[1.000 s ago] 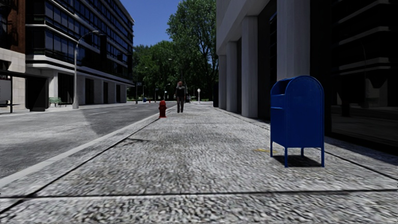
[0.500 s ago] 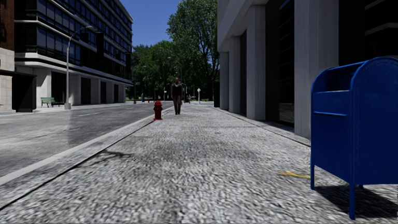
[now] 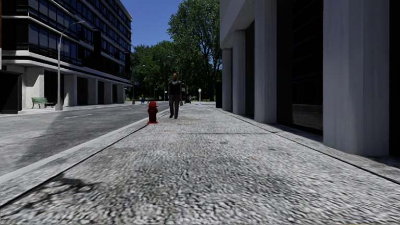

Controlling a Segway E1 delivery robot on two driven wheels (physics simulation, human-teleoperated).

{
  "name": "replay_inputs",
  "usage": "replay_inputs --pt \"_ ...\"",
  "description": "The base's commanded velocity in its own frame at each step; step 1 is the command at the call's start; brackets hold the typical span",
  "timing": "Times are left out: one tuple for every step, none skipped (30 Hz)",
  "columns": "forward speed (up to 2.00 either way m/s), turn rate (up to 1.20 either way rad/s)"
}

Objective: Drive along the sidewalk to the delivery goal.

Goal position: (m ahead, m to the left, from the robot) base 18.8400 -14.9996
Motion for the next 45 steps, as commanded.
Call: replay_inputs --pt "2.0 -0.09" --pt "2.0 -0.09" --pt "2.0 -0.1" --pt "2.0 -0.1" --pt "2.0 -0.1" --pt "2.0 -0.14" --pt "2.0 -0.17" --pt "2.0 -0.18" --pt "2.0 -0.18" --pt "2.0 -0.18" --pt "2.0 -0.18" --pt "2.0 -0.19" --pt "2.0 -0.19" --pt "2.0 -0.19" --pt "2.0 -0.19" --pt "2.0 -0.19" --pt "2.0 -0.19" --pt "2.0 -0.2" --pt "2.0 -0.26" --pt "2.0 -0.3" --pt "2.0 -0.3" --pt "2.0 -0.31" --pt "2.0 -0.31" --pt "2.0 -0.31" --pt "2.0 -0.31" --pt "2.0 -0.31" --pt "2.0 -0.31" --pt "2.0 -0.31" --pt "2.0 -0.31" --pt "2.0 -0.31" --pt "2.0 -0.31" --pt "2.0 -0.31" --pt "2.0 -0.31" --pt "2.0 -0.26" --pt "2.0 -0.22" --pt "2.0 -0.22" --pt "2.0 -0.06" --pt "2.0 0.0" --pt "2.0 0.0" --pt "2.0 0.0" --pt "2.0 0.0" --pt "2.0 0.0" --pt "2.0 0.0" --pt "2.0 0.0" --pt "2.0 0.02"
